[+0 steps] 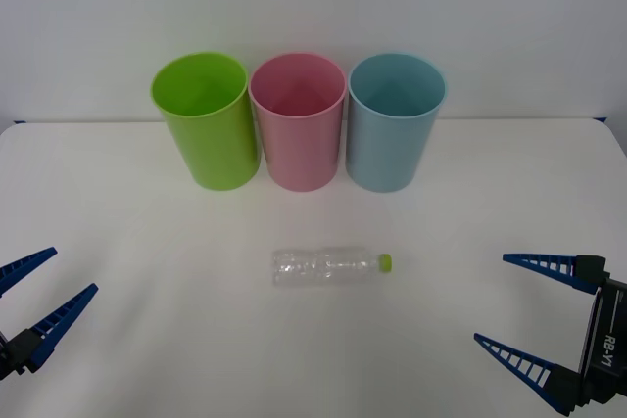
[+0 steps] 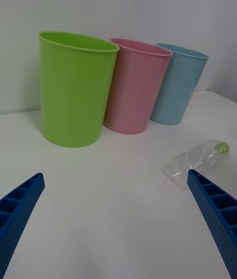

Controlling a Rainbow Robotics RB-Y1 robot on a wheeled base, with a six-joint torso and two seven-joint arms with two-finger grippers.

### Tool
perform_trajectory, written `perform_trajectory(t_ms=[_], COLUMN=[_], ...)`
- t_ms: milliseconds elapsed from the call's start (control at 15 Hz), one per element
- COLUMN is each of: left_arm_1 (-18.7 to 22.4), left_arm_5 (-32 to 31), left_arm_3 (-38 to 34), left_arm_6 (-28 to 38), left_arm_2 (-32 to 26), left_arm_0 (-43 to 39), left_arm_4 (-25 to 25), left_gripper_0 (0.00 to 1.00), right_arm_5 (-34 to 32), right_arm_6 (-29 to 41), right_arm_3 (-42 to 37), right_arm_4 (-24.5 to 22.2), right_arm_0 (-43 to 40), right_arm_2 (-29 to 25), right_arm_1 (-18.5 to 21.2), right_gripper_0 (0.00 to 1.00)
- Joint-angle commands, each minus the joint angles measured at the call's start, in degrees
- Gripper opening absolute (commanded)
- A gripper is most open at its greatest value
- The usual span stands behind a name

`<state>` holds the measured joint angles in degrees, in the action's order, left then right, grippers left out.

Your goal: Put cans in the blue bin and PET bottles in the pink bin and trash in the green bin.

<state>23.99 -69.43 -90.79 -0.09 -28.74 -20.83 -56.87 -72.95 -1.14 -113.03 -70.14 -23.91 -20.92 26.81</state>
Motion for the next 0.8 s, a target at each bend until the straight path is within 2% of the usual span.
perform_trajectory(t_ms=[67, 467, 533, 800], left_arm_1=[0.0, 0.0, 0.0, 0.0], left_arm_5=[0.0, 0.0, 0.0, 0.0], left_arm_3=[0.0, 0.0, 0.0, 0.0], left_arm_6=[0.0, 0.0, 0.0, 0.0], left_arm_2=[0.0, 0.0, 0.0, 0.0], left_arm_0=[0.0, 0.0, 0.0, 0.0], left_arm_4=[0.0, 0.0, 0.0, 0.0], left_gripper_0=[1.0, 1.0, 1.0, 1.0], right_arm_5=[0.0, 0.0, 0.0, 0.3], right_arm_6=[0.0, 0.0, -0.1, 0.0], right_arm_3=[0.0, 0.0, -0.4, -2.2], right_arm_4=[0.0, 0.0, -0.1, -0.9], right_arm_0=[0.0, 0.0, 1.0, 2.9], right_arm_2=[0.0, 0.0, -0.3, -1.1], right_arm_1=[0.0, 0.0, -1.2, -1.6], right_gripper_0=[1.0, 1.0, 1.0, 1.0])
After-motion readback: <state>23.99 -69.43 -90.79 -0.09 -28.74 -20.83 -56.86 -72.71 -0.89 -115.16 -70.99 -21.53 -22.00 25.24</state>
